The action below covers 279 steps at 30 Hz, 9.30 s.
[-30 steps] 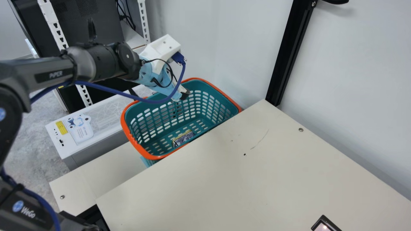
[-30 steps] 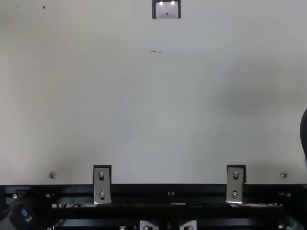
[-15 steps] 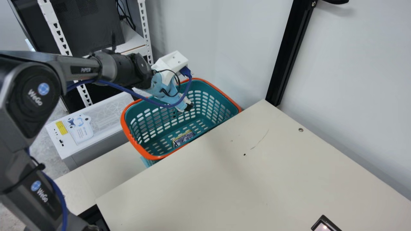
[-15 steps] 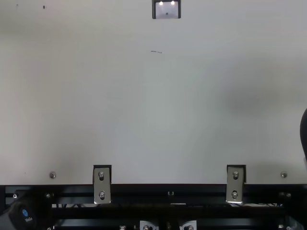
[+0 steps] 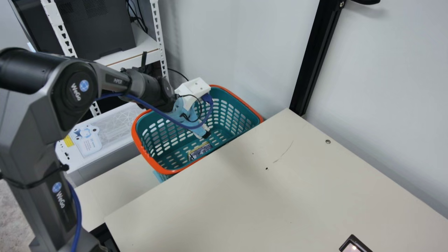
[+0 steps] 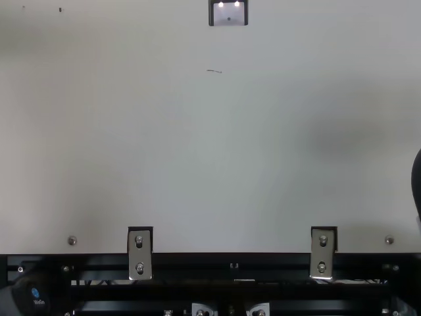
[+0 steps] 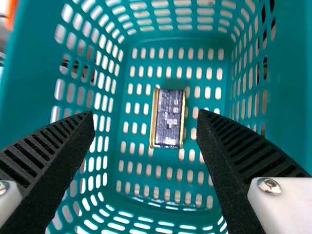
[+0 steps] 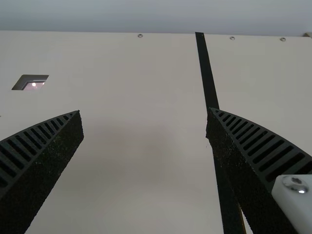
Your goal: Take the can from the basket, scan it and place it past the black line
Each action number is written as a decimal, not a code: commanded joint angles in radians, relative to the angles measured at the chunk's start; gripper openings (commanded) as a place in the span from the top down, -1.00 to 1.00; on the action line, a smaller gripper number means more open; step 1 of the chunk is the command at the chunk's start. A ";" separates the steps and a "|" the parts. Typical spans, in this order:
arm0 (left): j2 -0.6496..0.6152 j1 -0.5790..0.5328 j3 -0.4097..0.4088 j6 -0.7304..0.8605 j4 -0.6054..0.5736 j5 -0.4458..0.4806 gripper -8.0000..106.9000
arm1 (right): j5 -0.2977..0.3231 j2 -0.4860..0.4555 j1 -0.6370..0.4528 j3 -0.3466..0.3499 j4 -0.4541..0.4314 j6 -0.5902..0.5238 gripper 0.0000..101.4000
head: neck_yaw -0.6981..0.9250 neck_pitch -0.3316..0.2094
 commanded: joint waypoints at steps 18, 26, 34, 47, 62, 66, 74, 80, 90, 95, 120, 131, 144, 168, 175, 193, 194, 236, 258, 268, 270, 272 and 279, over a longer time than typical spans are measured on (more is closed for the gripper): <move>0.221 -0.029 -0.096 -0.089 0.116 -0.059 -0.71 | 0.000 0.000 0.000 0.000 0.000 0.000 -1.00 | 0.037 -0.032; 0.297 -0.039 -0.146 -0.157 0.178 -0.076 -0.71 | 0.000 0.000 0.000 0.000 0.000 0.000 -1.00 | 0.037 -0.032; 0.373 -0.048 -0.211 -0.175 0.164 -0.064 -0.71 | 0.000 0.000 0.000 0.000 0.000 0.000 -1.00 | 0.037 -0.032; 0.469 -0.038 -0.256 -0.110 0.115 -0.089 -0.71 | 0.000 0.000 0.000 0.000 0.000 0.000 -1.00 | 0.037 -0.032; 0.513 -0.039 -0.263 -0.094 0.107 -0.104 -0.71 | 0.000 0.000 0.000 0.000 0.000 0.000 -1.00 | 0.037 -0.032; 0.513 -0.039 -0.263 -0.094 0.108 -0.104 -0.71 | 0.000 0.000 0.000 0.000 0.000 0.000 -1.00 | 0.037 -0.032; 0.513 -0.039 -0.263 -0.094 0.108 -0.106 0.68 | 0.000 0.000 0.000 0.000 0.000 0.000 -1.00 | 0.037 -0.032; 0.513 -0.039 -0.263 -0.094 0.108 -0.105 0.68 | 0.000 0.000 0.000 0.000 0.000 0.000 -1.00 | 0.037 -0.032; 0.513 -0.039 -0.263 -0.094 0.108 -0.105 0.68 | 0.000 0.000 0.000 0.000 0.000 0.000 -1.00 | 0.037 -0.032; 0.513 -0.039 -0.263 -0.094 0.108 -0.105 0.68 | 0.000 0.000 0.000 0.000 0.000 0.000 -1.00 | 0.037 -0.032; 0.512 -0.045 -0.267 -0.156 0.166 -0.105 -0.71 | 0.000 0.000 0.000 0.000 0.000 0.000 -1.00 | 0.037 -0.032; 0.524 -0.054 -0.272 -0.311 0.321 -0.115 -0.71 | 0.000 0.000 0.000 0.000 0.000 0.000 -1.00 | 0.037 -0.032; 0.528 -0.056 -0.272 -0.338 0.348 -0.116 0.68 | 0.000 0.000 0.000 0.000 0.000 0.000 -1.00 | 0.037 -0.032; 0.359 -0.075 -0.171 -0.491 0.475 -0.182 0.68 | 0.000 0.000 0.000 0.000 0.000 0.000 -1.00 | 0.037 -0.032; 0.275 -0.074 -0.130 -0.538 0.521 -0.185 0.68 | 0.000 0.000 0.000 0.000 0.000 0.000 -1.00 | 0.037 -0.032; 0.096 -0.102 -0.070 -0.627 0.491 -0.154 0.68 | 0.000 0.000 0.000 0.000 0.000 0.000 -1.00 | 0.037 -0.032; 0.086 -0.108 -0.069 -0.630 0.478 -0.153 0.68 | 0.000 0.000 0.000 0.000 0.000 0.000 -1.00 | 0.037 -0.032; -0.360 -0.194 0.021 -0.819 0.298 -0.070 0.68 | 0.000 0.000 0.000 0.000 0.000 0.000 -1.00 | 0.037 -0.032; -0.672 -0.364 0.078 -0.871 0.290 -0.009 0.68 | 0.000 0.000 0.000 0.000 0.000 0.000 -1.00 | 0.037 -0.032; -0.768 -0.400 0.076 -0.845 0.250 0.041 0.68 | 0.000 0.000 0.000 0.000 0.000 0.000 -1.00 | 0.037 -0.032; -0.784 -0.405 0.076 -0.835 0.238 0.052 0.68 | 0.000 0.000 0.000 0.000 0.000 0.000 -1.00 | 0.037 -0.032; -0.799 -0.407 0.077 -0.825 0.225 0.063 0.68 | 0.000 0.000 0.000 0.000 0.000 0.000 -1.00 | 0.037 -0.032; -0.851 -0.409 0.076 -0.784 0.181 0.102 0.68 | 0.000 0.000 0.000 0.000 0.000 0.000 -1.00 | 0.037 -0.032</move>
